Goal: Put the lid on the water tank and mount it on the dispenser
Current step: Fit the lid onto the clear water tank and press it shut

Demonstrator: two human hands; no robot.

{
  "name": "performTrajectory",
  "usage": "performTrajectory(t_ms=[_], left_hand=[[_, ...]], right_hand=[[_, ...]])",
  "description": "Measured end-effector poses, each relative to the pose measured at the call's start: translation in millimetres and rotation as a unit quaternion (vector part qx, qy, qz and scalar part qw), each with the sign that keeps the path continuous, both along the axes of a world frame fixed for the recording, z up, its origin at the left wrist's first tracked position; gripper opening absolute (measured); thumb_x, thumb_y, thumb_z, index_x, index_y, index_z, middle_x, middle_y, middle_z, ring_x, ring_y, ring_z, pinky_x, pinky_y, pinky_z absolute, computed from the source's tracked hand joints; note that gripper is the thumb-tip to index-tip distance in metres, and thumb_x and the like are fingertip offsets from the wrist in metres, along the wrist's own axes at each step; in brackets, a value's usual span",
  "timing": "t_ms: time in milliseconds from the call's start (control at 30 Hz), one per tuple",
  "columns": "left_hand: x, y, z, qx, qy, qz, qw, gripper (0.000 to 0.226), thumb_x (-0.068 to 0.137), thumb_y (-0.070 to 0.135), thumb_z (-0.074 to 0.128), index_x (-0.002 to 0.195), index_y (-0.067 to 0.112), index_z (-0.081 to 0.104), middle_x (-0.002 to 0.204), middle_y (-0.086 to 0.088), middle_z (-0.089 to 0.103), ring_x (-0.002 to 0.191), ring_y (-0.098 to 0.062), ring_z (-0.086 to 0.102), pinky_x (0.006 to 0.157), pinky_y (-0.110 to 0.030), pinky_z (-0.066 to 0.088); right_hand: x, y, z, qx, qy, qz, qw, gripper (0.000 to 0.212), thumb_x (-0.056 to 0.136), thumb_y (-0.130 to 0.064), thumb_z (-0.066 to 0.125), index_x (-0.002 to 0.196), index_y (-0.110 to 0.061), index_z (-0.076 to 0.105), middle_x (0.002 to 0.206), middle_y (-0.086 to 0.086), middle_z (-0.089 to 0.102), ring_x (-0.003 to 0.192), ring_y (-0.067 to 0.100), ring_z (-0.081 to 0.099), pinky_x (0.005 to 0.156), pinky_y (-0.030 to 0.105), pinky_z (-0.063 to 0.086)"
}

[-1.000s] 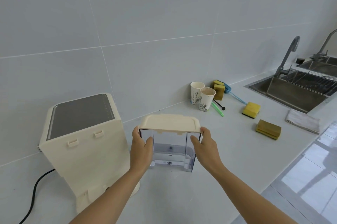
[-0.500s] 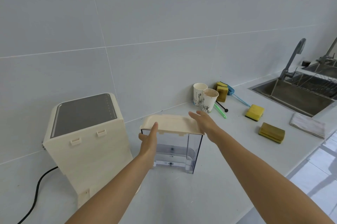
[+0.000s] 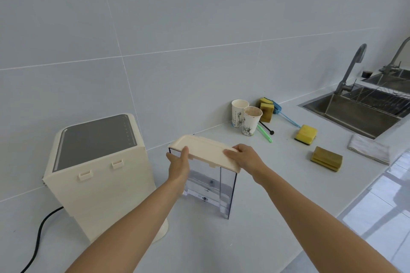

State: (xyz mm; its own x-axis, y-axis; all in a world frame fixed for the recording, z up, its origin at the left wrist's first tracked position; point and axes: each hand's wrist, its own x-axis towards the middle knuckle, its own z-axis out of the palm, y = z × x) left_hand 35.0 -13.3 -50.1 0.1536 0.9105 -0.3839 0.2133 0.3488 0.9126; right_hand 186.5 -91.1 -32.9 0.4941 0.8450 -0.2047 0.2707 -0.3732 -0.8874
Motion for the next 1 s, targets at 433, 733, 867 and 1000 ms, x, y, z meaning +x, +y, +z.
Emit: performTrajectory(t_ms=[433,733,867,1000], left_hand=[[13,28,17,0.043,-0.002,-0.164,0.985,0.039,0.092,0.029,0.029,0.125,0.021,0.047,0.120,-0.006,0.055,0.114,-0.027,0.051,0.103,-0.042,0.039],[12,25,27,0.140,0.094,-0.210,0.963,0.046,0.093,0.026,0.032,0.138,0.018,0.029,0.147,-0.008,0.034,0.132,-0.024,0.034,0.109,-0.037,0.027],[9,-16,37,0.372,0.259,-0.253,0.854,0.053,0.090,0.028,0.039,0.140,0.015,0.024,0.153,-0.005,0.024,0.138,-0.022,0.025,0.109,-0.037,0.026],[10,-58,33,0.495,0.324,-0.330,0.736,0.049,0.089,0.033,0.040,0.131,0.009,0.037,0.144,-0.012,0.036,0.132,-0.022,0.029,0.106,-0.036,0.025]], right_hand=[[-42,-30,-4,-0.039,0.006,0.014,0.999,0.044,0.068,-0.047,0.068,0.059,-0.016,0.039,0.066,0.005,0.057,0.064,0.020,0.054,0.068,0.030,0.044],[-30,-20,5,-0.029,0.056,0.030,0.998,0.067,0.078,-0.046,0.061,0.127,-0.013,0.031,0.126,0.011,0.049,0.110,0.026,0.051,0.092,0.036,0.043],[-8,8,25,0.030,0.014,0.021,0.999,0.069,0.085,-0.043,0.051,0.140,-0.018,0.020,0.148,0.011,0.029,0.133,0.026,0.033,0.101,0.033,0.030],[-3,41,36,0.040,-0.127,0.114,0.985,0.054,0.089,-0.039,0.044,0.138,-0.019,0.031,0.148,0.008,0.033,0.133,0.023,0.034,0.096,0.028,0.027]])
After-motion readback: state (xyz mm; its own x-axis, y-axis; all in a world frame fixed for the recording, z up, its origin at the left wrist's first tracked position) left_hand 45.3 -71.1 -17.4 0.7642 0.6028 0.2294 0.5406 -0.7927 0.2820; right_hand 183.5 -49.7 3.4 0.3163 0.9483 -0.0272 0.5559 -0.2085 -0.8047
